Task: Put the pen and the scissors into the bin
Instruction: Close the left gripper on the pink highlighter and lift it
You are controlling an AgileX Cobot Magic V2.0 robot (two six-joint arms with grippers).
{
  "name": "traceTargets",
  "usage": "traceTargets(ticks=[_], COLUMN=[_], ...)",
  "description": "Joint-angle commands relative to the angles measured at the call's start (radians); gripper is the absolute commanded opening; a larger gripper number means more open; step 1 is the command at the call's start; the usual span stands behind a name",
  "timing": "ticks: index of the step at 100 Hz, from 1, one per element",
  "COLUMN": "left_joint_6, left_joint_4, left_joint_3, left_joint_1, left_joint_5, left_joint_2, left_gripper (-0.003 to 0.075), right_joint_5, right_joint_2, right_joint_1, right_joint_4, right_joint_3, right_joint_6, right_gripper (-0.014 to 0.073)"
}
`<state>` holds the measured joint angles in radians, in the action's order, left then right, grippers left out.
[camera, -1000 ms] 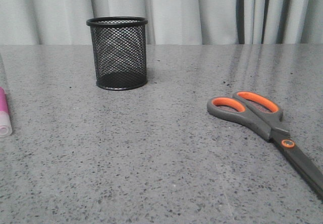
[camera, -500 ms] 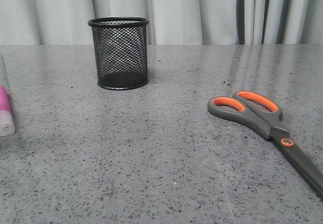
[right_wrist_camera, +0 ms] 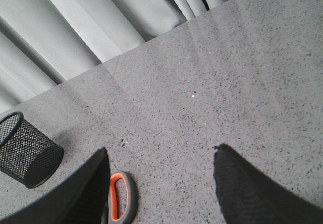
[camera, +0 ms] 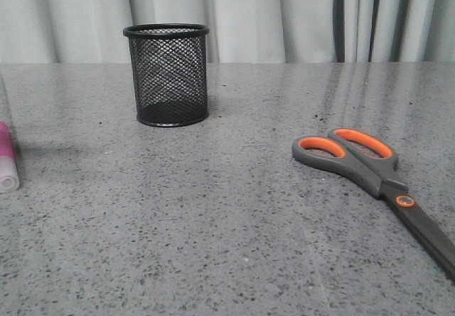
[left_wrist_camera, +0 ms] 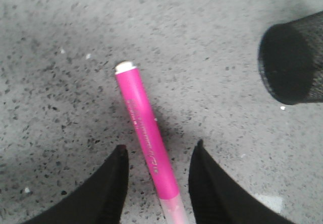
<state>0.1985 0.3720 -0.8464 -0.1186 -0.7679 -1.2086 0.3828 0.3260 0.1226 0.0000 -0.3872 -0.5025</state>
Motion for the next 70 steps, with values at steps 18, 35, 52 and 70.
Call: traceTargets(ticks=[18, 35, 52, 70], left_joint_6=[0.066, 0.105, 0.204, 0.206], left_joint_4=[0.013, -0.015, -0.078, -0.08], left_joint_3=[-0.037, -0.037, -0.037, -0.039], left_joint_1=[-0.005, -0.043, -0.079, -0.11], left_joint_5=[0.008, 0.023, 0.045, 0.049], left_joint_2=[-0.06, -0.106, -0.151, -0.196], left_gripper=[0.0326, 0.0327, 0.0327, 0.0286], right_joint_5=[-0.069, -0.066, -0.053, -0.014], right_joint_2=[0.014, 0.014, 0.014, 0.014], right_joint_1=[0.002, 0.002, 0.002, 0.002], right_joint_4=[-0.012, -0.012, -0.012, -0.012], right_joint_3=[-0.039, -0.039, -0.039, -0.039], right_joint_6=[0.01, 0.01, 0.01, 0.01], right_gripper=[0.0409, 0.0409, 0.0409, 0.0409])
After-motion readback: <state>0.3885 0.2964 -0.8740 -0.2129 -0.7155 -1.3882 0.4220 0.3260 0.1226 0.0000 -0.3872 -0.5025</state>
